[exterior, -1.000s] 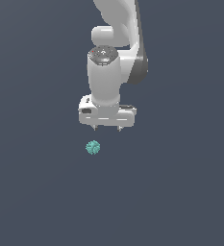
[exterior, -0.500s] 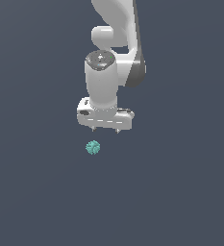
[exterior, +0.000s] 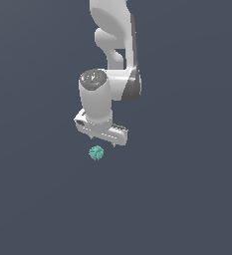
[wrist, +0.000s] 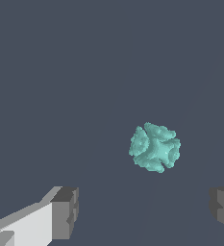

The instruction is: Pick up the object and move it to a goal position.

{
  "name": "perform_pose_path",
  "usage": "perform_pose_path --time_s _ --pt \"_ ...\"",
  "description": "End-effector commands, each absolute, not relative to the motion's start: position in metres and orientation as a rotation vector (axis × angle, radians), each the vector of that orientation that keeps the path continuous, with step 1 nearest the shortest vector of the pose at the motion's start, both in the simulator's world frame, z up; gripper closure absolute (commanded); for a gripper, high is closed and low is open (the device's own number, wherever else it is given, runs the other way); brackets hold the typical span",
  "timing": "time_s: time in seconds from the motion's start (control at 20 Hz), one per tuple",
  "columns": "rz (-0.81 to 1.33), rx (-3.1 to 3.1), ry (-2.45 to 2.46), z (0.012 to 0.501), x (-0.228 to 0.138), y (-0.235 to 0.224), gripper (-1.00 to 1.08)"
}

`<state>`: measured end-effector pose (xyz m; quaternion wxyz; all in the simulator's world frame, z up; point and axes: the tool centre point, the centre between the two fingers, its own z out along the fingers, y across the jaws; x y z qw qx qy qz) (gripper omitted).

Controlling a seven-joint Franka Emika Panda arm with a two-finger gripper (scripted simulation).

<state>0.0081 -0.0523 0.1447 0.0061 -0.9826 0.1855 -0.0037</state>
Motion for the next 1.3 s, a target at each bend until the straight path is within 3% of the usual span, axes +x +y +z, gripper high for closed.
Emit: perform_pose_path --time_s 0.0,0.55,1.25 --pt "-0.007 -3.051 0.703 0.131 0.008 -0.062 -0.92" --pt "0.0 -2.967 1.03 0.095 0.006 -0.09 -0.92" --pt "0.001 -2.957 1.061 0.068 0.004 -0.093 -0.92"
